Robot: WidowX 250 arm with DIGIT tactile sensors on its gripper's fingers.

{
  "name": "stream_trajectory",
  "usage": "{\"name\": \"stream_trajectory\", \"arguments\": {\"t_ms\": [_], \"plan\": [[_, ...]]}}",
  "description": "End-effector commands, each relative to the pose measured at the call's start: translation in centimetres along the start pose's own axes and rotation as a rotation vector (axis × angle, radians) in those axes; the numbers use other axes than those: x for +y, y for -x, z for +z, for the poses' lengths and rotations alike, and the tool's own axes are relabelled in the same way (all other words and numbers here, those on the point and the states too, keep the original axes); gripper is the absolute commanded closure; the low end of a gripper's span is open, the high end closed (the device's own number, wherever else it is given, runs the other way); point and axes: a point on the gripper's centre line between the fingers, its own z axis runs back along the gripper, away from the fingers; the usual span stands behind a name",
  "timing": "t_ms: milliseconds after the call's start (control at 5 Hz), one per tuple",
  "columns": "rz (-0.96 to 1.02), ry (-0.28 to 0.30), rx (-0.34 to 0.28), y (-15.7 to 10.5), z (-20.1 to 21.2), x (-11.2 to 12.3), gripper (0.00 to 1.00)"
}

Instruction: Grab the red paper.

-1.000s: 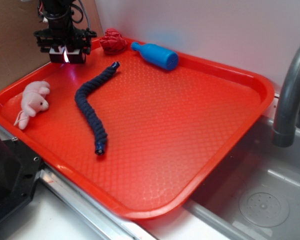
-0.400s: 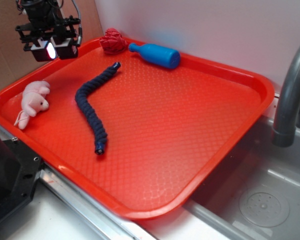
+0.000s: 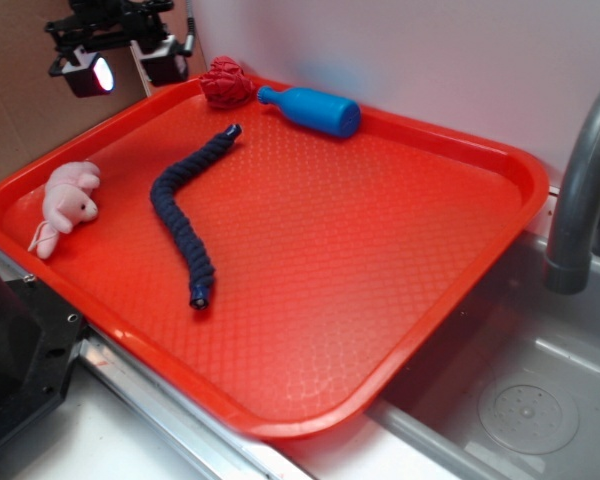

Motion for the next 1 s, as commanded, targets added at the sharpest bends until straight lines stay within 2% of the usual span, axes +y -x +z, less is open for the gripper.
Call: {"name": "stream_trajectory", "arguments": {"t_ms": [0, 400, 800], "plan": [[-0.030, 0.002, -0.031, -1.2, 0.8, -1.6, 0.00], [-0.050, 0.015, -0.040, -2.1, 0.8, -2.9, 0.00], [-0.070, 0.021, -0.094, -4.1, -1.2, -4.2, 0.00]]}}
